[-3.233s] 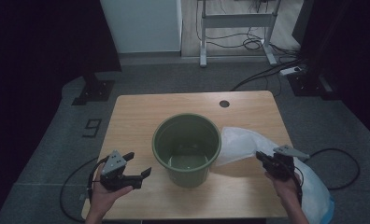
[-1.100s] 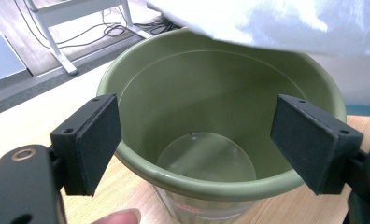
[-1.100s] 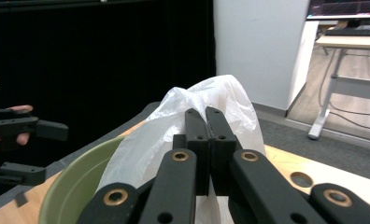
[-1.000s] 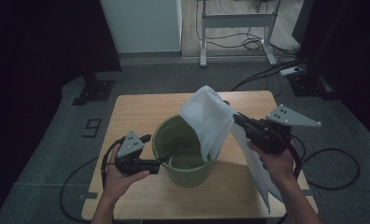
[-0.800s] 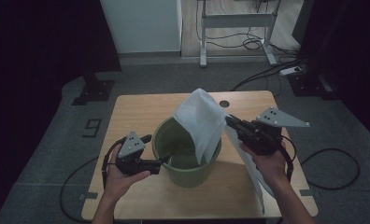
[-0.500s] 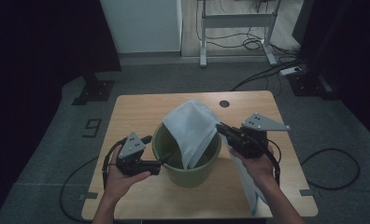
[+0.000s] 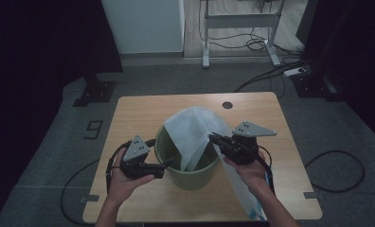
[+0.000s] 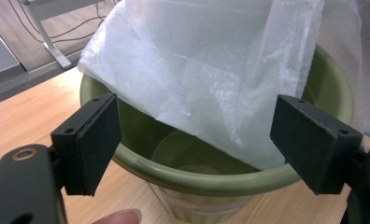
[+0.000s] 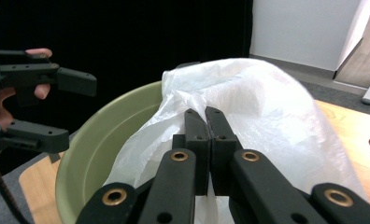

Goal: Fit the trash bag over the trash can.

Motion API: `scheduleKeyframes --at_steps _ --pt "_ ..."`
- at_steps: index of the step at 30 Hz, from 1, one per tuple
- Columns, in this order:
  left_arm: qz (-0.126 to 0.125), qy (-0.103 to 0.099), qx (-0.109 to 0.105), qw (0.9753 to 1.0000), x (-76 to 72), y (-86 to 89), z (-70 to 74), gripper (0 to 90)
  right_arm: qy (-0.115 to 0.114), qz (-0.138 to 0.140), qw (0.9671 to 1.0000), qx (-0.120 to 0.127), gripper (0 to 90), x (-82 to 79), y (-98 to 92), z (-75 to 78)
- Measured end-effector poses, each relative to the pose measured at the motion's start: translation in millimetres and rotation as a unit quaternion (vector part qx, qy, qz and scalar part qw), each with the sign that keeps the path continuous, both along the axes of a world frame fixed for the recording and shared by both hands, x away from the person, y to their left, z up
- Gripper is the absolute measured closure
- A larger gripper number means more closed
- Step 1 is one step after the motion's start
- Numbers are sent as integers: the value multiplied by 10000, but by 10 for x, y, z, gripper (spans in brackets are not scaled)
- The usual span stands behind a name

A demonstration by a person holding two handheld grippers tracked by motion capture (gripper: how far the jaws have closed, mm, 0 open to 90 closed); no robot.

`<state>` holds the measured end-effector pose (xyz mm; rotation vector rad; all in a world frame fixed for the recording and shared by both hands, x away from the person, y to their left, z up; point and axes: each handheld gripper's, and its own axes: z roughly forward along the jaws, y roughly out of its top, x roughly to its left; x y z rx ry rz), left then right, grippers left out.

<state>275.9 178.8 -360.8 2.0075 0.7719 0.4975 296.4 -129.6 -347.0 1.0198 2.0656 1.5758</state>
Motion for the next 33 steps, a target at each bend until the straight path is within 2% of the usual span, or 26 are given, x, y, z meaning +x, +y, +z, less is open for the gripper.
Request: scheduleKeyframes --at_steps 4,10,11,12,15,18,21,24,28,31,32,33 --pt "-40 7 17 10000 6 -37 -12 166 61 117 9999 -38 870 -12 26 -62" --pt "-84 13 45 10000 12 -82 -18 166 103 258 9996 15 794 -25 17 -106" --pt "-91 18 42 9999 12 -91 -20 166 95 287 9995 46 752 -28 9 -110" --pt "-99 19 50 9999 11 -101 -24 166 52 351 9993 62 624 -45 -9 -103" --pt "-104 35 47 9999 15 -110 -39 166 -50 368 9993 93 496 -98 -34 -80" --pt "-102 56 56 9999 27 -121 -61 167 -95 430 9989 176 431 -171 -86 -52" --pt "-113 71 53 9999 30 -129 -75 167 -105 412 9990 117 399 -222 -141 -53" --pt "-114 76 57 9999 28 -132 -83 167 -139 264 9995 65 363 -292 -257 -78" --pt "-103 75 47 9999 32 -129 -84 168 -150 -45 9999 55 319 -391 -491 -192" --pt "-121 62 49 9999 26 -137 -82 168 -8 -186 9998 102 298 -476 -663 -336" --pt "-121 62 49 9999 26 -137 -82 168 -8 -186 9998 102 298 -476 -663 -336" --pt "-120 65 51 9999 27 -139 -82 168 83 -191 9998 65 294 -522 -712 -421"
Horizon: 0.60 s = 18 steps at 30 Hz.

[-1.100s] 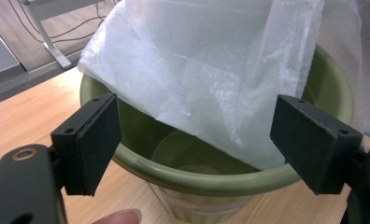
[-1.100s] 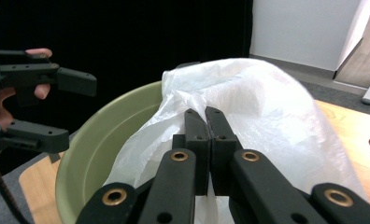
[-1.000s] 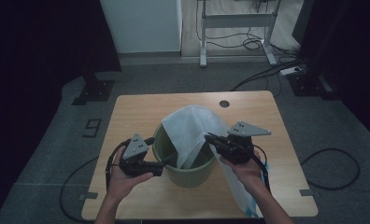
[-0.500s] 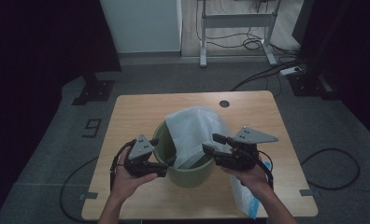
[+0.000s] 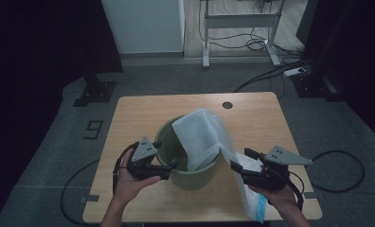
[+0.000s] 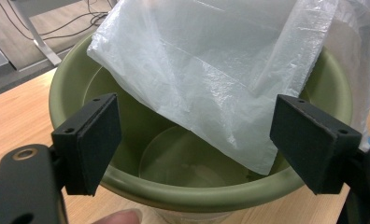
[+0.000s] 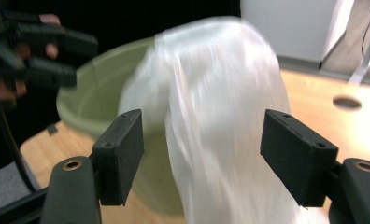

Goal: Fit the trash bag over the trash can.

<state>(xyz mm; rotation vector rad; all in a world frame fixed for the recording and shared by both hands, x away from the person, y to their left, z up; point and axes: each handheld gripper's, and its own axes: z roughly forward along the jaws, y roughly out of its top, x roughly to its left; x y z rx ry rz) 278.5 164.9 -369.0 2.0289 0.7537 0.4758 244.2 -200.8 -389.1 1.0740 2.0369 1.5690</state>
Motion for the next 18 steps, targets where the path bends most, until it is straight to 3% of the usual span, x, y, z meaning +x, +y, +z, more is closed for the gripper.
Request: scheduleKeyframes --at_steps 1,7,15,18 --pt "4 7 7 10000 4 -6 -1 168 52 -32 9999 -90 292 -56 -38 -98" --pt "-9 7 10 10000 8 -38 4 168 246 -151 9995 -157 291 -127 -69 -361" --pt "-9 19 29 10000 20 -36 3 168 385 -227 9988 -199 293 -107 -4 -540" --pt "-3 20 21 10000 18 -26 1 168 427 -334 9981 -301 369 -96 11 -596"
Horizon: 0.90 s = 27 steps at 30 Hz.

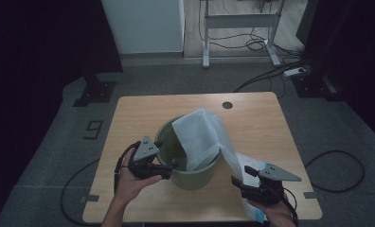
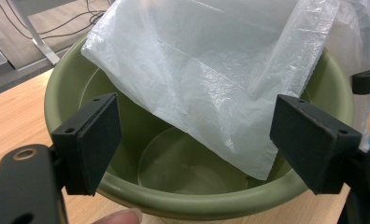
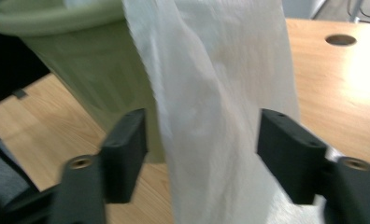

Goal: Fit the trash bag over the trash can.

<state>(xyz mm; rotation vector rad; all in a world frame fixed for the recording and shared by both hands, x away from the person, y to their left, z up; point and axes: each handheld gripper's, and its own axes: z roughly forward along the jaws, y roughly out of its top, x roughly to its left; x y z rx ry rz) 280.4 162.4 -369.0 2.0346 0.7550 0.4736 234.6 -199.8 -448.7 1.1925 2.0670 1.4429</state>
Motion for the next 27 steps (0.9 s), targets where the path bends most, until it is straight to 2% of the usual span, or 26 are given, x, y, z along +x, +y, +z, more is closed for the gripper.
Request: scheduleKeyframes --at_steps 3,6,7,9,10,13,16,24,27 --pt "-2 12 -7 10000 -5 3 -5 168 65 -107 9998 -185 478 -3 13 -70" --pt "-8 12 3 10000 -4 -1 -6 169 87 -128 9994 -311 690 -18 15 -144" --pt "-7 12 3 10000 -2 -4 -5 170 -1 -264 9988 -411 771 -30 16 -151" --pt "-19 8 6 10000 -2 -11 0 170 -272 -455 9968 -597 877 -58 5 -115" --pt "-27 5 8 10000 -1 -16 3 170 -430 -537 9952 -694 889 -67 -1 -79" --pt "-45 -12 10 10000 -7 -29 15 170 -769 -609 9922 -770 891 -77 -23 72" --pt "-67 -30 6 10000 -16 -41 23 170 -1000 -517 9914 -663 891 -73 -37 250" --pt "-145 -57 30 9999 -36 -82 36 171 -1220 -80 9925 -65 891 -1 17 663" --pt "-215 -80 -2 9997 -50 -106 44 171 -1284 20 9917 46 891 50 61 762"
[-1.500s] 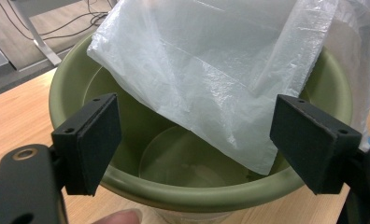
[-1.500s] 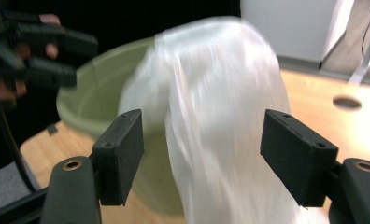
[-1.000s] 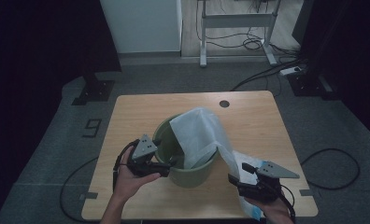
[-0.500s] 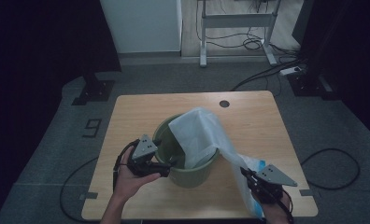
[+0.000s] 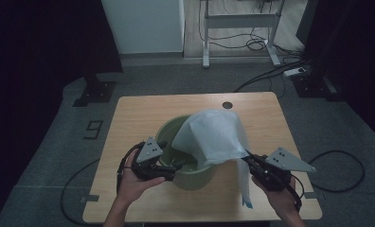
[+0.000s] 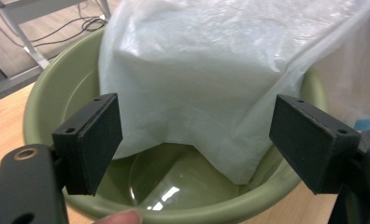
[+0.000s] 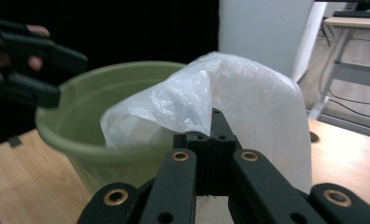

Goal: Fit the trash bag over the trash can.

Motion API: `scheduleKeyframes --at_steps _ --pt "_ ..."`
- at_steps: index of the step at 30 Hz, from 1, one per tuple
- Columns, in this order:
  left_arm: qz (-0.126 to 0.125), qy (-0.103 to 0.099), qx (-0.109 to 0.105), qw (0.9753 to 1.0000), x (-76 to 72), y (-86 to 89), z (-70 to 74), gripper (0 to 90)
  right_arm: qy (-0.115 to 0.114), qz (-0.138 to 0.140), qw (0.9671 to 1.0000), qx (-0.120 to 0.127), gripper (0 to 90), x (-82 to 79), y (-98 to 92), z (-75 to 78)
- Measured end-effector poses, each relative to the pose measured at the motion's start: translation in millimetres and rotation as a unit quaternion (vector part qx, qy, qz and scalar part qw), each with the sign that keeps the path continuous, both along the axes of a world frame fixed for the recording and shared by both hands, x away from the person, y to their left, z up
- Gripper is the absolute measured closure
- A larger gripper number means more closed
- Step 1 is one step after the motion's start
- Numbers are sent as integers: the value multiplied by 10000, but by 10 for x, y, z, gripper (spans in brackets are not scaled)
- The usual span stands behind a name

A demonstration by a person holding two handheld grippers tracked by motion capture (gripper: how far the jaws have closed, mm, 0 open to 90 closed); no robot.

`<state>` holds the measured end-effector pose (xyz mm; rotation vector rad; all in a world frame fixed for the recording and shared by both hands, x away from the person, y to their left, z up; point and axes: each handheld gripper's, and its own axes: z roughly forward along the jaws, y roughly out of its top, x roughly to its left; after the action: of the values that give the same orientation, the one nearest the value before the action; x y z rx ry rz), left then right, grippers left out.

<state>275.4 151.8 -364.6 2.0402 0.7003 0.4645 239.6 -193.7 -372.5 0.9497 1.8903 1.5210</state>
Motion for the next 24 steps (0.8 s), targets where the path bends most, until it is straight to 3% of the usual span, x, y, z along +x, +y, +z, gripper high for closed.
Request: scheduleKeyframes --at_steps 9,24 --pt "-123 -13 29 9999 -28 -84 -7 171 -41 165 9999 -32 891 133 205 205" --pt "-281 33 61 9996 -50 -212 -62 175 197 359 9990 -153 890 300 429 184"
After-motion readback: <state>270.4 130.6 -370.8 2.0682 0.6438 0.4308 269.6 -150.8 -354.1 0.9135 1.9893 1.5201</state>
